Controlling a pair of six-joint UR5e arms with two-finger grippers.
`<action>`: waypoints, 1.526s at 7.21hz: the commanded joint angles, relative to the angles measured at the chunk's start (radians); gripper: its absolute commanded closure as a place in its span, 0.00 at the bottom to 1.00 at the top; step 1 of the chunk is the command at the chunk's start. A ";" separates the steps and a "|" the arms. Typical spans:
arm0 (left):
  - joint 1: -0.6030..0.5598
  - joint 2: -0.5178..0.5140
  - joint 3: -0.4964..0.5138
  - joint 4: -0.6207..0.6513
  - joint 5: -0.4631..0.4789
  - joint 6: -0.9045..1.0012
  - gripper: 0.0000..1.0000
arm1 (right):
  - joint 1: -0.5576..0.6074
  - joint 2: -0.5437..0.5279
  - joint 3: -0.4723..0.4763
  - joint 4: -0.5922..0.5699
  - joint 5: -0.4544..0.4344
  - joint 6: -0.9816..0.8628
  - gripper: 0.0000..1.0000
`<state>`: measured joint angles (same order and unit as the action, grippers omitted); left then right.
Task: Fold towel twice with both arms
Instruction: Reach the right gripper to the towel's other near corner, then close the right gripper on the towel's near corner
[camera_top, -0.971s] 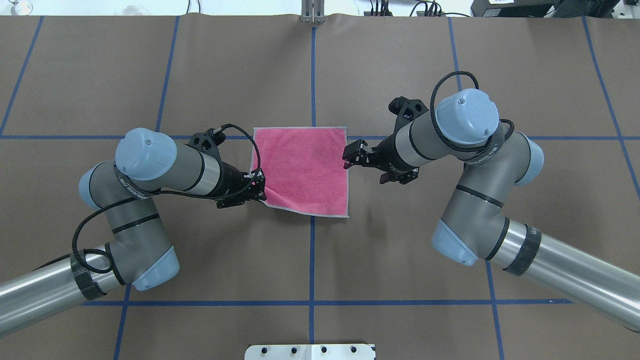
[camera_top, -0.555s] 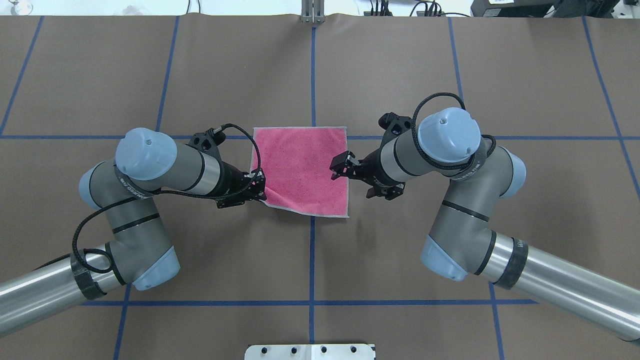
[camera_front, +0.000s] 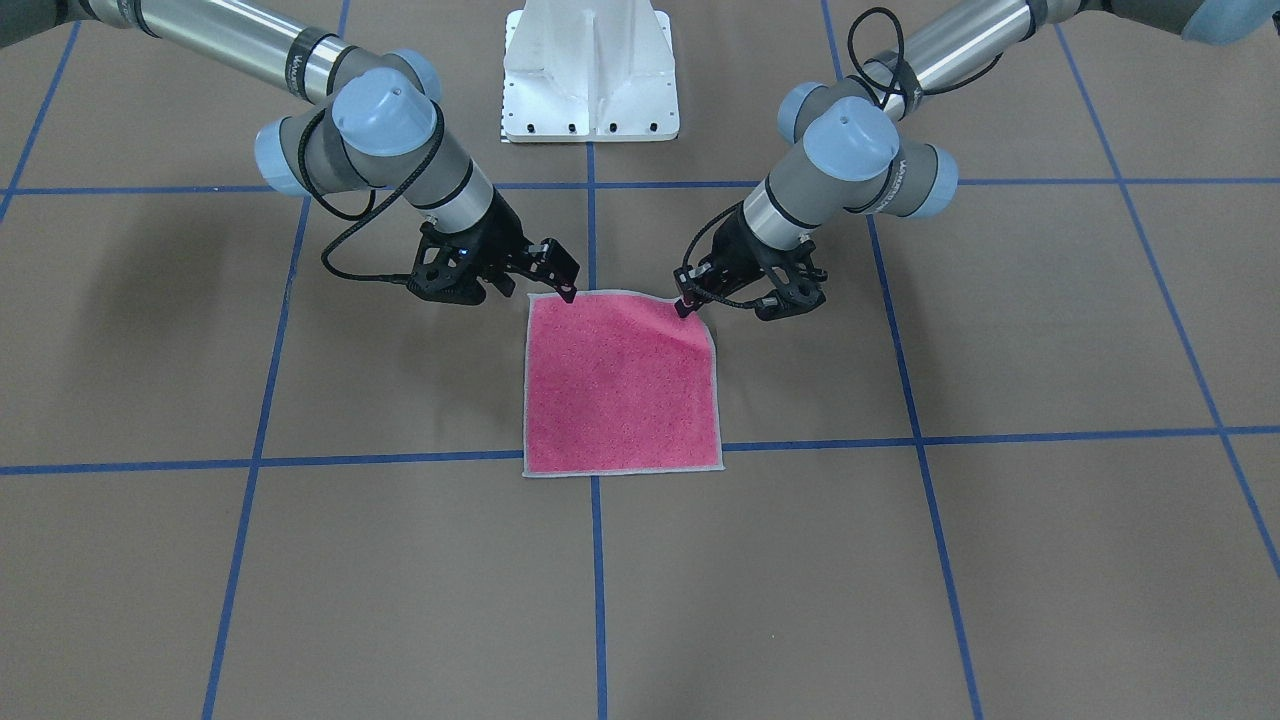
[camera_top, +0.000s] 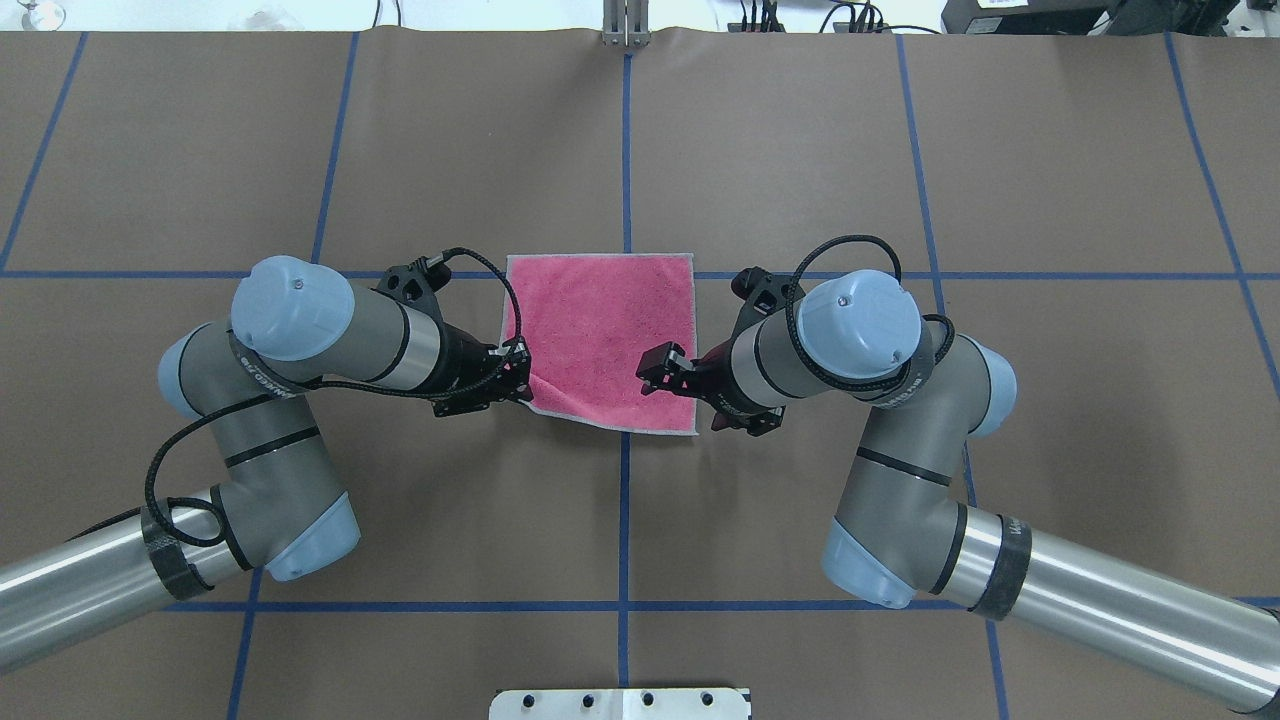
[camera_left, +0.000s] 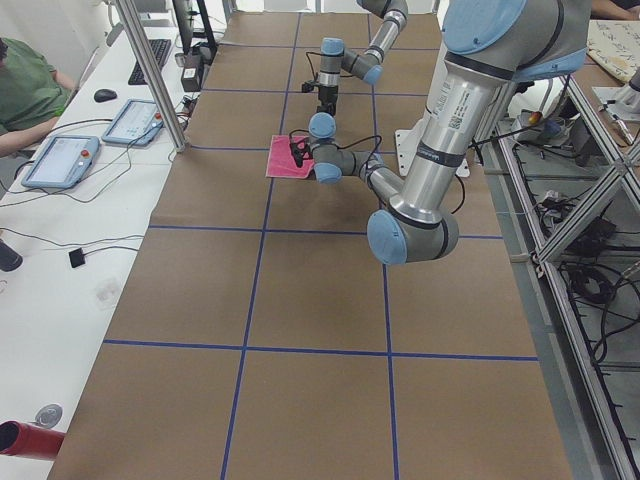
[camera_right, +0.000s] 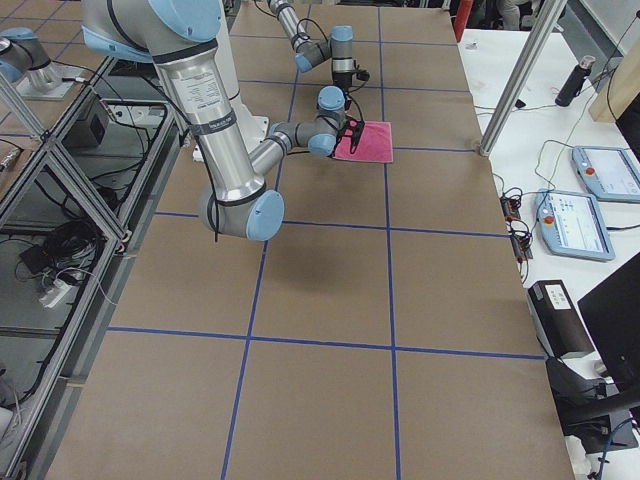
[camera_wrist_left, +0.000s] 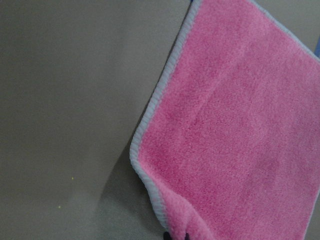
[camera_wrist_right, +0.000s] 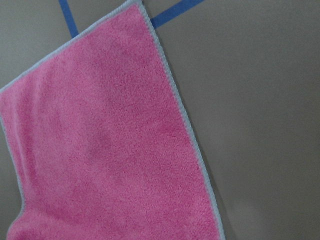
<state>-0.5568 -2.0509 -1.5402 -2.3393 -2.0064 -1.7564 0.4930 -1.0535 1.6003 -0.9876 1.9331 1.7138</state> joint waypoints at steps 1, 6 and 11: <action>0.000 0.000 0.000 0.000 0.000 0.000 1.00 | -0.008 0.001 -0.026 0.001 -0.002 -0.002 0.02; 0.000 0.000 0.000 0.000 0.000 0.000 1.00 | -0.024 0.003 -0.033 0.001 -0.003 -0.002 0.09; -0.002 0.000 -0.001 0.000 -0.002 0.000 1.00 | -0.034 0.015 -0.042 0.001 -0.022 -0.002 0.22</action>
<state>-0.5571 -2.0509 -1.5416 -2.3393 -2.0080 -1.7564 0.4595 -1.0426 1.5619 -0.9863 1.9125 1.7108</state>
